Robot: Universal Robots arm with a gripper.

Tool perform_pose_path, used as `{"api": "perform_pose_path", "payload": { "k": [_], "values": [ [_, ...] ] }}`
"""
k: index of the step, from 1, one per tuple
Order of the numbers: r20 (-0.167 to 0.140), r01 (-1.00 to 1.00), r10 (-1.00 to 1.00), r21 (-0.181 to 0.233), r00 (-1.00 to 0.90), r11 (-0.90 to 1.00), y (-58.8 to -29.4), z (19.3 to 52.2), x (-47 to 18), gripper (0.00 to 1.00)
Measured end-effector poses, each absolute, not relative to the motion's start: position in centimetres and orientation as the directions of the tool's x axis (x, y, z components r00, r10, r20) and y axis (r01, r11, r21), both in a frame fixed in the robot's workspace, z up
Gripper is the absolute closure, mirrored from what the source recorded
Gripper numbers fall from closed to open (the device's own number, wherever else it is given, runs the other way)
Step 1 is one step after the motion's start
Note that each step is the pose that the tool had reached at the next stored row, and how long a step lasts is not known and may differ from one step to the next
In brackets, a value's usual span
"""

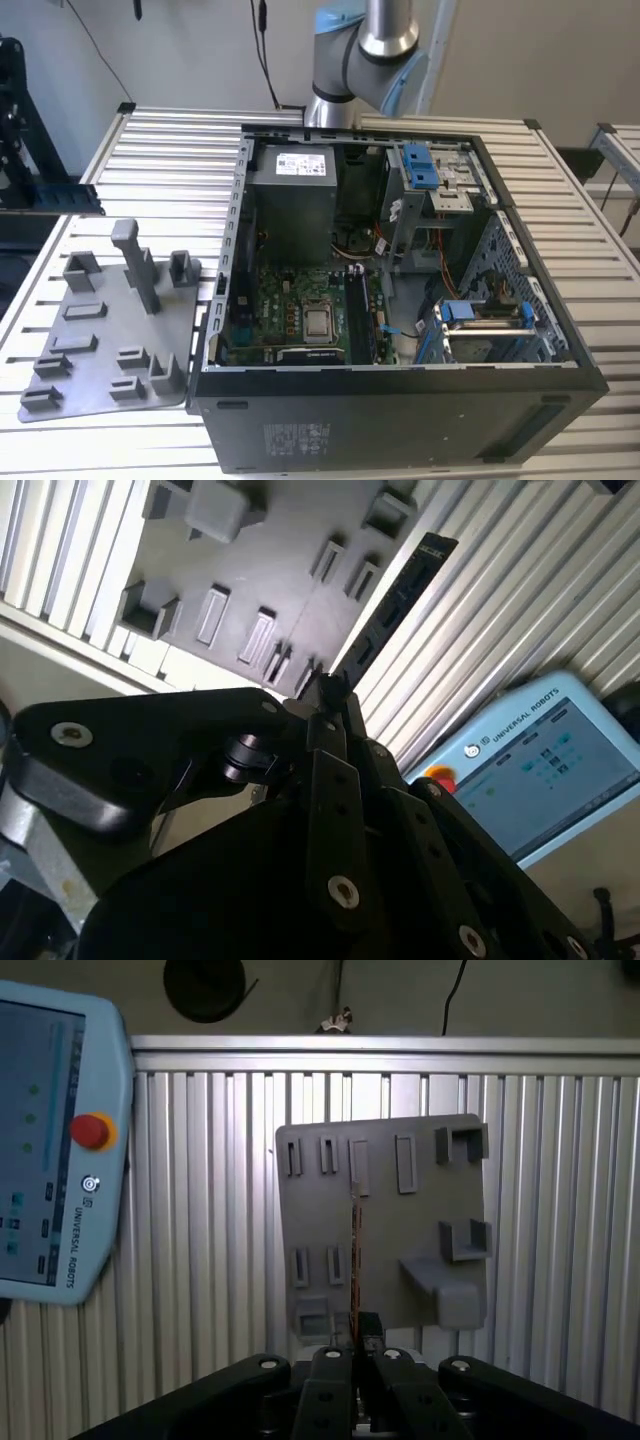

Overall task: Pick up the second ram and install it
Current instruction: 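Pick up the second ram and move it above second insertion slot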

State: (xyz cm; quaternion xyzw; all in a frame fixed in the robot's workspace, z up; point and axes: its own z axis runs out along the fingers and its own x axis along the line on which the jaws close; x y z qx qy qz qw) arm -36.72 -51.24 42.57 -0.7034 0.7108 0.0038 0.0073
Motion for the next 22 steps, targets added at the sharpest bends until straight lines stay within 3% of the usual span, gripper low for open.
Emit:
{"api": "perform_pose_path", "payload": {
  "k": [22],
  "values": [
    [-0.016, -1.000, -1.000, -0.005, -0.010, 0.011, -51.2, 42.6, -27.1, 0.86]
  ]
}}
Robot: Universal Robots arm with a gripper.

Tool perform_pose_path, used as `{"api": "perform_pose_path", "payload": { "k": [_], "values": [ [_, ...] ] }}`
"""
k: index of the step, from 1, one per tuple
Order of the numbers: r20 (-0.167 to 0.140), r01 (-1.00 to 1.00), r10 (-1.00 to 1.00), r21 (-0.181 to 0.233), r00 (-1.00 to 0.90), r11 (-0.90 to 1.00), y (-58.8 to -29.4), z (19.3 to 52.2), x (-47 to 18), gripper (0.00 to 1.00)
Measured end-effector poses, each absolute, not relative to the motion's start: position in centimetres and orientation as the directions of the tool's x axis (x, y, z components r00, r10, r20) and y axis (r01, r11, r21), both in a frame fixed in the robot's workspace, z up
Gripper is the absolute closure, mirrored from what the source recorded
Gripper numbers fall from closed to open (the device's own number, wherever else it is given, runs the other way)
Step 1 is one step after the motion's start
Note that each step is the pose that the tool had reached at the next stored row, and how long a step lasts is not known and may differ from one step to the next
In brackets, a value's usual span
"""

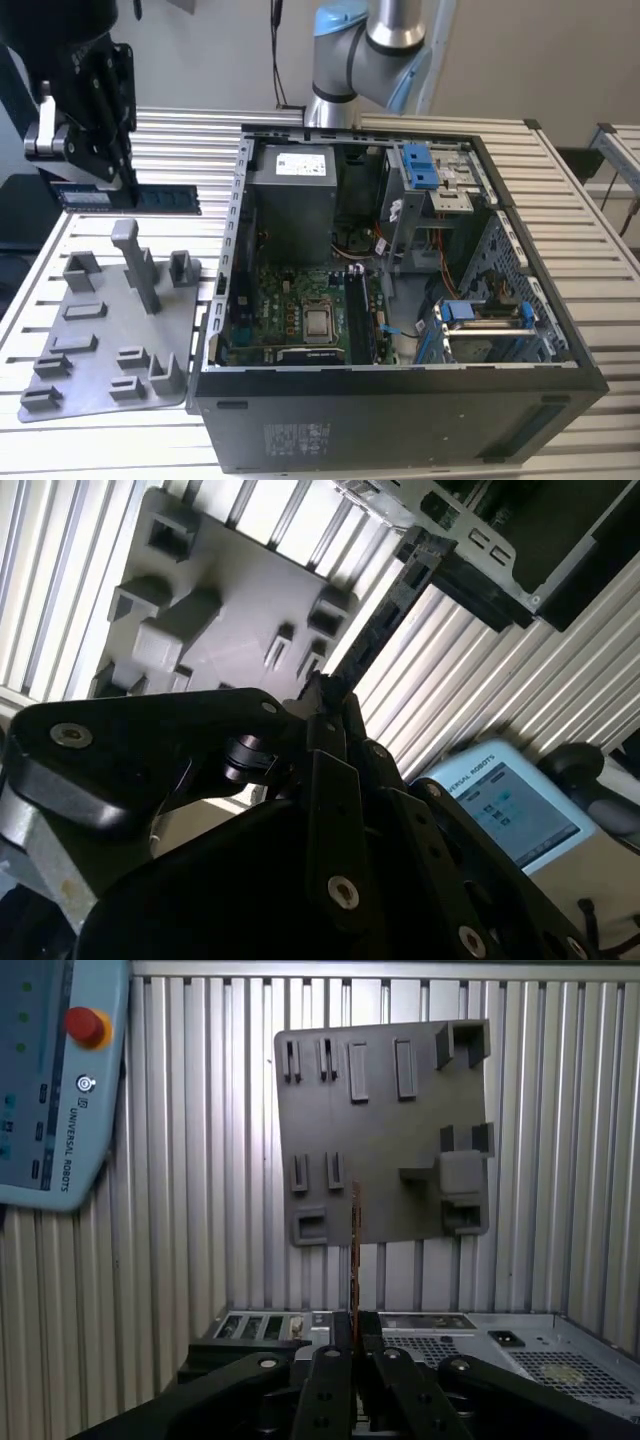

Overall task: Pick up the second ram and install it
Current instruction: 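Pick up the second ram and move it above second insertion slot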

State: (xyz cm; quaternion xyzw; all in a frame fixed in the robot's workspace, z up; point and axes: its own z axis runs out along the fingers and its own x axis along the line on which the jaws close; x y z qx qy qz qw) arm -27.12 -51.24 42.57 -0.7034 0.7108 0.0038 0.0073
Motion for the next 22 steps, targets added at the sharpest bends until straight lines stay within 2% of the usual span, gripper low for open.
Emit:
{"api": "perform_pose_path", "payload": {
  "k": [22],
  "values": [
    [-0.016, -1.000, -1.000, -0.005, -0.010, 0.010, -51.2, 42.6, -17.1, 0.86]
  ]
}}
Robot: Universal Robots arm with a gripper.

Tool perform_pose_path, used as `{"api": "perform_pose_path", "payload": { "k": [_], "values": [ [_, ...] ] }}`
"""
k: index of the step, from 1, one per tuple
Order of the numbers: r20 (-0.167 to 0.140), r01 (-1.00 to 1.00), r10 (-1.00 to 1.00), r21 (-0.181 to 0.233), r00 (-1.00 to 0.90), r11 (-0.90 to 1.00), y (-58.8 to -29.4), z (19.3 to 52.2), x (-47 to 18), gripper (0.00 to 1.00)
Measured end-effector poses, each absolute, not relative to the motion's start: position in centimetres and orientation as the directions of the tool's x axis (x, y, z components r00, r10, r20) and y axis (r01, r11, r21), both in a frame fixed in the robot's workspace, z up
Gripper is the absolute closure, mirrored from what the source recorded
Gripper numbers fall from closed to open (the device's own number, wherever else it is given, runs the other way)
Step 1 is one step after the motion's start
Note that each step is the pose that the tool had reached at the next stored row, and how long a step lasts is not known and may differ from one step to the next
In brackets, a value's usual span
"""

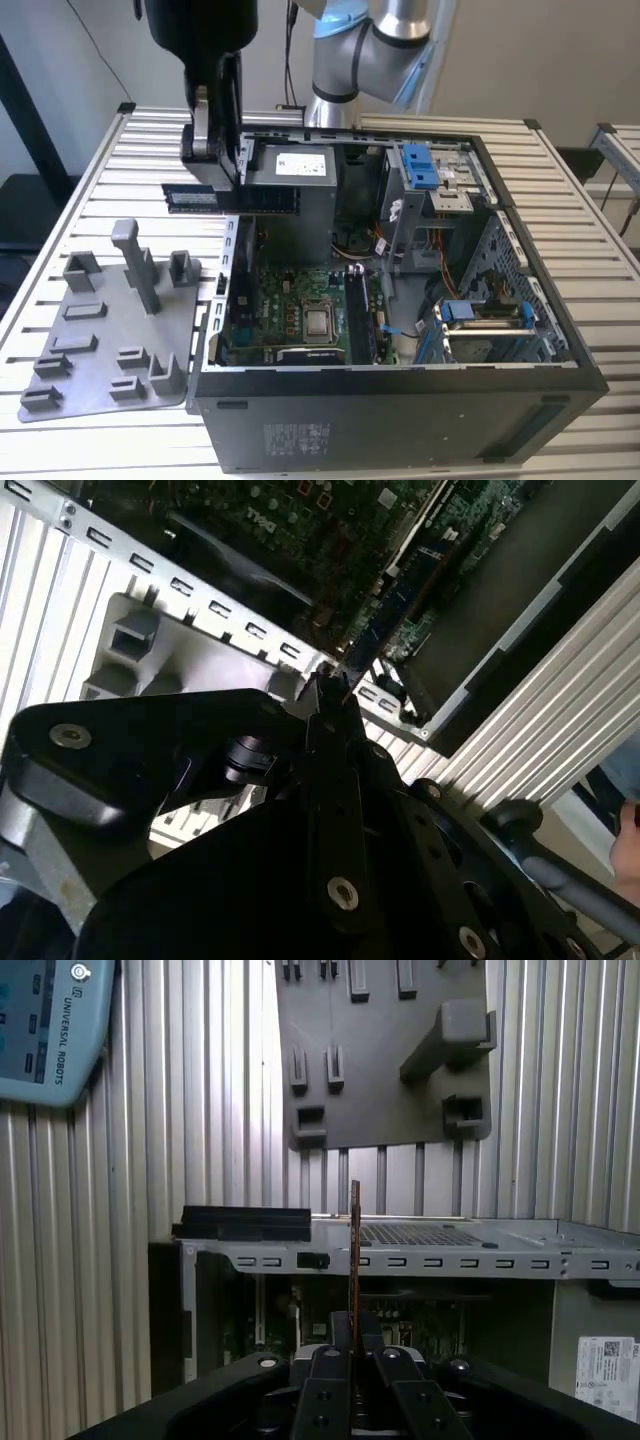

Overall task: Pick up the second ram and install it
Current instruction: 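Pick up the second ram and move it above second insertion slot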

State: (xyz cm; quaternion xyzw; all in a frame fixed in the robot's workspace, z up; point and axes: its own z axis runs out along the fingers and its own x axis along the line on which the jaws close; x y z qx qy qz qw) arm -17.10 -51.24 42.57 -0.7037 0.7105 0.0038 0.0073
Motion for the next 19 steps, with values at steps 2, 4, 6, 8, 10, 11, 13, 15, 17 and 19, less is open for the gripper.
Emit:
{"api": "perform_pose_path", "payload": {
  "k": [2, 4, 6, 8, 10, 11, 13, 15, 17, 19],
  "values": [
    [-0.016, -1.000, -1.000, -0.005, -0.009, 0.010, -51.2, 42.6, -16.2, 0.86],
    [-0.016, -1.000, -1.000, -0.005, -0.009, 0.009, -51.2, 42.6, -15.3, 0.86],
    [-0.016, -1.000, -1.000, -0.005, -0.009, 0.009, -51.2, 42.6, -14.4, 0.86],
    [-0.016, -1.000, -1.000, -0.005, -0.009, 0.009, -51.2, 42.6, -13.5, 0.86],
    [-0.016, -1.000, -1.000, -0.005, -0.009, 0.009, -51.2, 42.6, -12.5, 0.86],
    [-0.016, -1.000, -1.000, -0.005, -0.009, 0.009, -51.2, 42.6, -12.1, 0.86],
    [-0.016, -1.000, -1.000, -0.005, -0.009, 0.009, -51.2, 42.6, -11.2, 0.86],
    [-0.016, -1.000, -1.000, -0.005, -0.009, 0.009, -51.2, 42.6, -10.3, 0.86],
    [-0.016, -1.000, -1.000, -0.005, -0.009, 0.009, -51.2, 42.6, -9.4, 0.86],
    [-0.016, -1.000, -1.000, -0.005, -0.009, 0.009, -51.2, 42.6, -8.5, 0.86]
  ]
}}
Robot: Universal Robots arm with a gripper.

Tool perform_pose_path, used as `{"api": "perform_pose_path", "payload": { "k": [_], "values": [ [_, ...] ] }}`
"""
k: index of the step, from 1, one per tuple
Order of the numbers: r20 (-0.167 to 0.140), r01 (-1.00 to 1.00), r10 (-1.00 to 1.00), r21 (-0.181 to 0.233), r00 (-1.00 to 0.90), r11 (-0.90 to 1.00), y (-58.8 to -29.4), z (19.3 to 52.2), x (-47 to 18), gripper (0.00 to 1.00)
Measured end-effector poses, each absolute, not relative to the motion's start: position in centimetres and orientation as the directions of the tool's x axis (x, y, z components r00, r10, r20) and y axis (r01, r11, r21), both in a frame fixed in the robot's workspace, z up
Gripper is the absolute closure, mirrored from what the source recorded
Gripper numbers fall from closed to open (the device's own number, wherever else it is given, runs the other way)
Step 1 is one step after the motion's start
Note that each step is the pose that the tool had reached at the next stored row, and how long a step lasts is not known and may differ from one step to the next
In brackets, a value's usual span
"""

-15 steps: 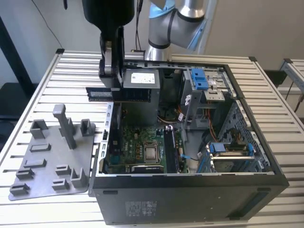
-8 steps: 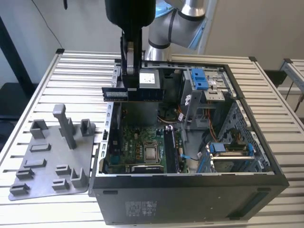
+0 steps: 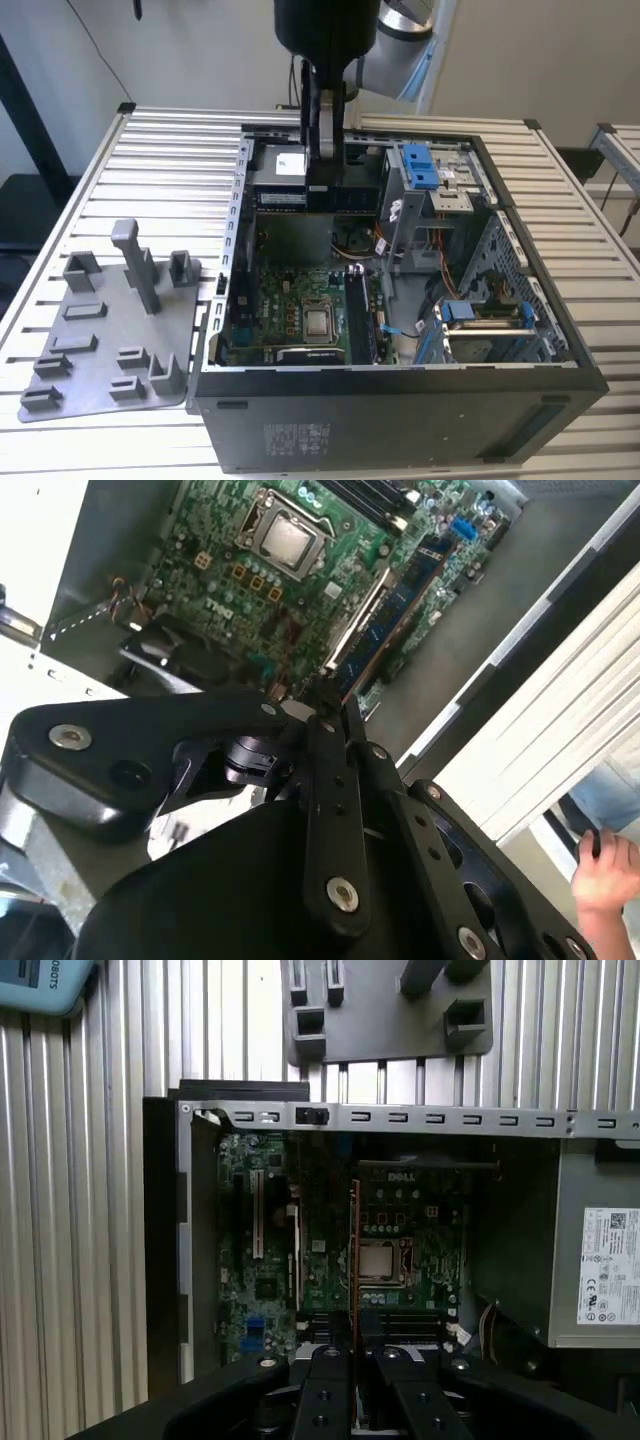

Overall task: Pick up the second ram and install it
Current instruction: 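Pick up the second ram and move it above second insertion slot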

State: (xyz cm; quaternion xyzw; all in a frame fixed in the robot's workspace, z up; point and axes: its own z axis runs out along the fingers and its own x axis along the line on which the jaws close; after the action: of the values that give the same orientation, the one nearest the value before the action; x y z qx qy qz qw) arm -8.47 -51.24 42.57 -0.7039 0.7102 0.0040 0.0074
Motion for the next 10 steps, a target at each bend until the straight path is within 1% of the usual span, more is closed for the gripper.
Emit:
{"api": "perform_pose_path", "payload": {
  "k": [10],
  "values": [
    [-0.016, -1.000, -1.000, -0.005, -0.009, 0.009, -51.2, 42.6, -3.9, 0.86]
  ]
}}
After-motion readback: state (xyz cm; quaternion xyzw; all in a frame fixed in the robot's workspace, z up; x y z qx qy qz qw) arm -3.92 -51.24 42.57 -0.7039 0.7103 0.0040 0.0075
